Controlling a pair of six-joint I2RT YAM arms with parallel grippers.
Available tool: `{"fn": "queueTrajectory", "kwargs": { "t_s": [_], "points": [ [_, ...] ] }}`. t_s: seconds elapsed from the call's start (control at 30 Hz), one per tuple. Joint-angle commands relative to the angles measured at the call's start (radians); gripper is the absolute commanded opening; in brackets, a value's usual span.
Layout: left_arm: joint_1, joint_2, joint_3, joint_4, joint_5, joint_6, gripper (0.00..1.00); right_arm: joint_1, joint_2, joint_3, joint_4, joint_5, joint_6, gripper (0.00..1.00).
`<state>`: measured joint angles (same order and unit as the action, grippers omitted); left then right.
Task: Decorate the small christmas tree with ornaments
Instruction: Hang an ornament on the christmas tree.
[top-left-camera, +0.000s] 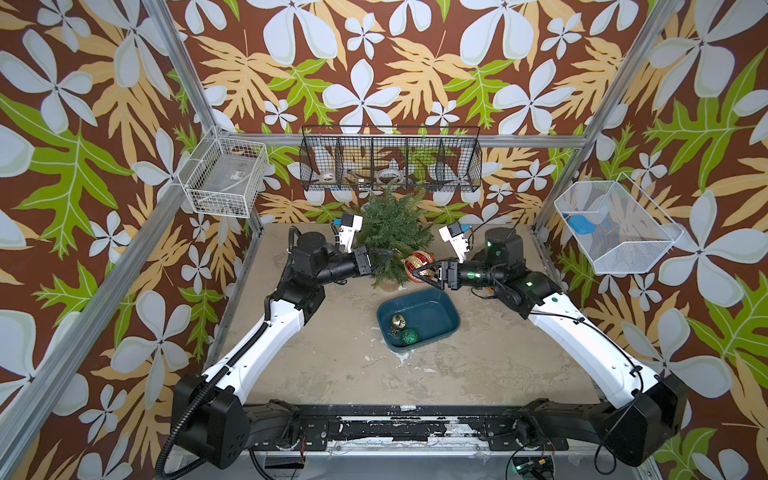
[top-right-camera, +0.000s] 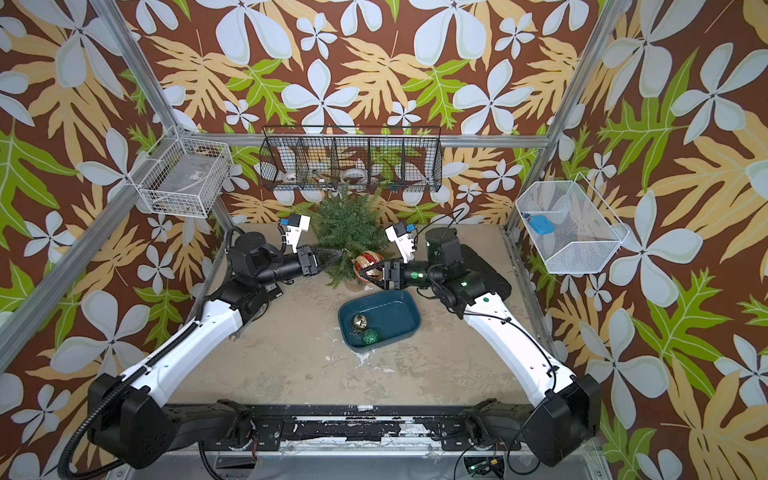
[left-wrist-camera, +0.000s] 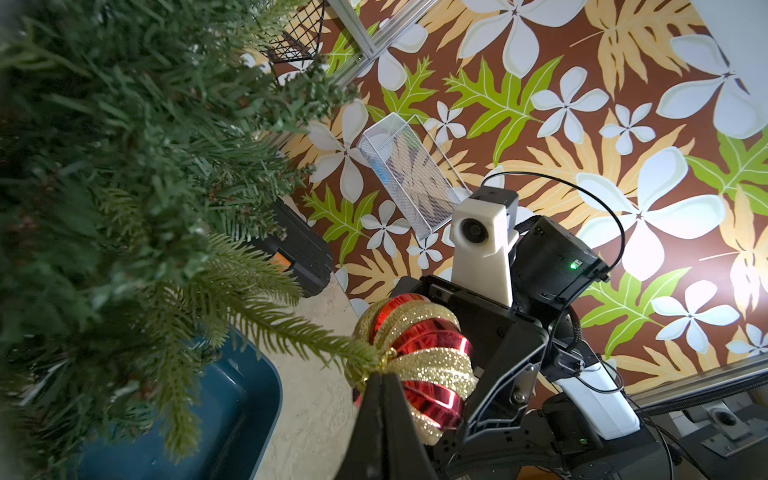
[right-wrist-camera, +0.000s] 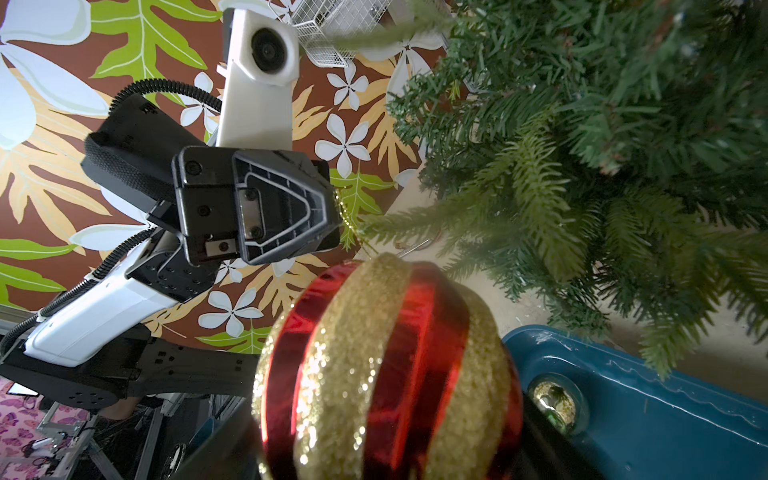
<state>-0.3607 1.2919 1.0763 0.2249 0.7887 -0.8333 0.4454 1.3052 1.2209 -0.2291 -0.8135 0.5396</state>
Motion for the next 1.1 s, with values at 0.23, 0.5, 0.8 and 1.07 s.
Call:
{"fn": "queueTrajectory", "kwargs": {
  "t_s": [0.23, 0.5, 0.8, 1.07],
  "points": [
    [0.006, 0.045, 0.081, -0.169, 0.016, 0.069, 0.0, 0.0, 0.0, -0.01, 0.094, -0.028, 0.035, 0.74],
    [0.006, 0.069, 0.124, -0.204, 0.018, 0.085, 0.0, 0.0, 0.019, -0.02, 0.118, -0.029, 0.053, 0.74],
    [0.006, 0.107, 0.169, -0.25, 0.038, 0.111, 0.0, -0.005, 0.012, -0.047, 0.149, -0.027, 0.076, 0.74],
    [0.006, 0.114, 0.212, -0.312, 0.037, 0.161, 0.0, -0.006, -0.001, -0.058, 0.19, -0.034, 0.1, 0.74]
  ]
}}
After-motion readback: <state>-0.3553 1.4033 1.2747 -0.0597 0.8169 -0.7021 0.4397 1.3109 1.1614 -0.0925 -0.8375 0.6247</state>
